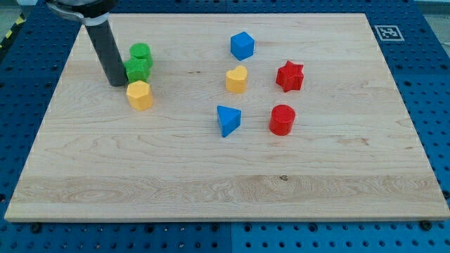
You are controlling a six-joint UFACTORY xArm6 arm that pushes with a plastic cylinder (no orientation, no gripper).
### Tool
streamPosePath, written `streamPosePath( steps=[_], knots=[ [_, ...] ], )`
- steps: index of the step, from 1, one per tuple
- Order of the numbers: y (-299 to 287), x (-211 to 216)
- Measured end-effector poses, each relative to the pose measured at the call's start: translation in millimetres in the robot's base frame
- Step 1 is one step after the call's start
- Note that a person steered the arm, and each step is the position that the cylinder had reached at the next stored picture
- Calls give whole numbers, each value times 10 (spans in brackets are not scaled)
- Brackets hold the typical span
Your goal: Move the green star along with green circle up a bit
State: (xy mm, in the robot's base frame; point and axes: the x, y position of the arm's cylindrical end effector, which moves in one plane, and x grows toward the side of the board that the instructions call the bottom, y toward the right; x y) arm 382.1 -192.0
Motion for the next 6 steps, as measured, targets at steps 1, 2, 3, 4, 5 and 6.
streamPosePath(
  steps=[1, 2, 3, 4, 5, 6],
  knots=[
    [0, -8],
    [1, -40],
    [69, -150],
    [174, -348],
    [153, -455],
    [-36, -642]
  ],
)
